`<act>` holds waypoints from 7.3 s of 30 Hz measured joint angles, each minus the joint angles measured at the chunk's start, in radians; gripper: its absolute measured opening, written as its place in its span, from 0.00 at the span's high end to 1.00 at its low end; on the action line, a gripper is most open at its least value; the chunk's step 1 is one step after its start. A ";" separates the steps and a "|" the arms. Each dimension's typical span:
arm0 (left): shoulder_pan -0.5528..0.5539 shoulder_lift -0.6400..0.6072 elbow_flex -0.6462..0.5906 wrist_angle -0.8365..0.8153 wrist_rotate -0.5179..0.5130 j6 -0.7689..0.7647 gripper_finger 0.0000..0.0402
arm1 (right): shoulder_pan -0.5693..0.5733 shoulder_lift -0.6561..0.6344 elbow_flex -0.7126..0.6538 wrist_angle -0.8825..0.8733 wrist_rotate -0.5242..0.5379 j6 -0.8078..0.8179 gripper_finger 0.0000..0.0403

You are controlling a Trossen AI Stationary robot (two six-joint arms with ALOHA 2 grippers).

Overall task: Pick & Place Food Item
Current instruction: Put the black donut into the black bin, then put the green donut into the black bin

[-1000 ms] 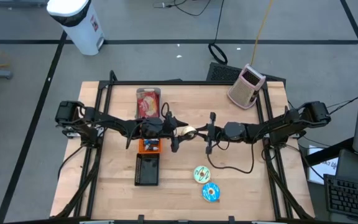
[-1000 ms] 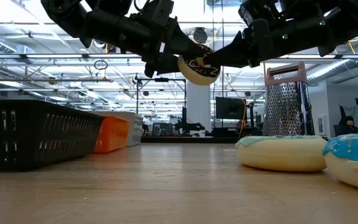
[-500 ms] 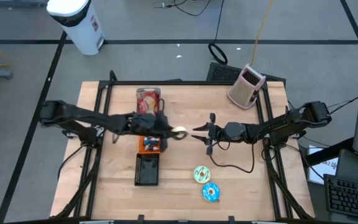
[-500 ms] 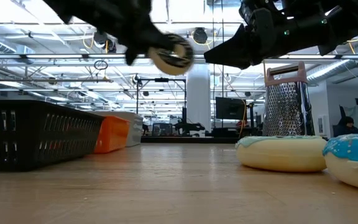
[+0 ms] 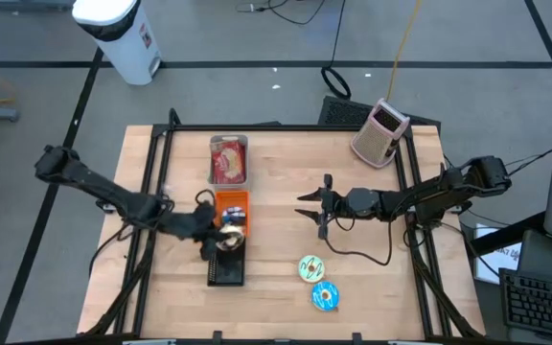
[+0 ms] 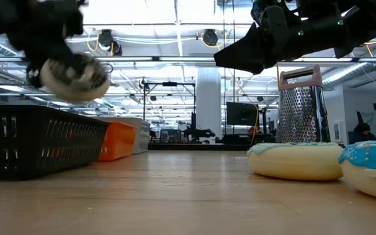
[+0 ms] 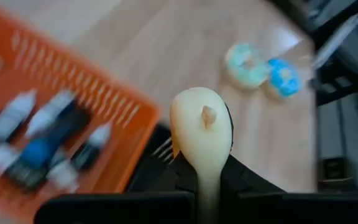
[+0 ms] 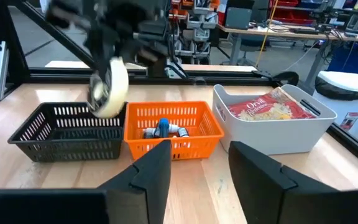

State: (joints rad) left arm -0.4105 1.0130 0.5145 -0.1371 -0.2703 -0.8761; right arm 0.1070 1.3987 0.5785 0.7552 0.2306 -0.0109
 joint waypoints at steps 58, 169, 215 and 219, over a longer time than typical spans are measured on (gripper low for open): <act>0.022 0.104 -0.112 0.008 0.226 -0.114 0.50 | 0.013 0.000 -0.001 0.000 0.000 0.026 0.62; 0.073 0.100 0.175 0.205 -0.106 0.366 0.49 | 0.198 0.214 0.127 -0.227 -0.231 0.321 0.90; 0.200 0.213 0.175 0.443 0.075 0.374 0.91 | 0.120 0.203 0.130 0.267 0.131 -0.295 0.82; 0.180 0.072 0.176 0.212 0.083 0.284 0.96 | 0.124 0.162 0.130 0.181 0.137 -0.257 0.73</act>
State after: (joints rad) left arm -0.2307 1.0846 0.6901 0.0747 -0.1876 -0.5923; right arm 0.2310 1.5602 0.7081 0.9367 0.3679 -0.2679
